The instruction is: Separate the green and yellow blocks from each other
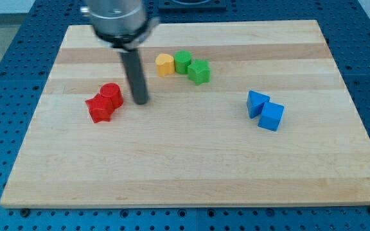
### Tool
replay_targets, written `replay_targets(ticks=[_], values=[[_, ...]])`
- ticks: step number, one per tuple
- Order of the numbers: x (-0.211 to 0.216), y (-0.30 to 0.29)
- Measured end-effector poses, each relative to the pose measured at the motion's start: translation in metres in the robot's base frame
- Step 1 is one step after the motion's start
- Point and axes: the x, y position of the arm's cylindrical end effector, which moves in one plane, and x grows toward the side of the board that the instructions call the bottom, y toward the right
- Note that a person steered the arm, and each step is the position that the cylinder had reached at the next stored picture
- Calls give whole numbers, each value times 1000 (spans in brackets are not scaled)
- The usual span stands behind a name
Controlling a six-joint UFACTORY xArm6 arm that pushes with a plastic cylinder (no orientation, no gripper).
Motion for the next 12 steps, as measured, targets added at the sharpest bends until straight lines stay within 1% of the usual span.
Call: replay_targets(ticks=[1,2,3,4,5,8,9,10,12], values=[[1,50],[-1,50],[-30,47],[-42,34],[-68,15],[-111,17],[-111,20],[-102,41],[-101,41]])
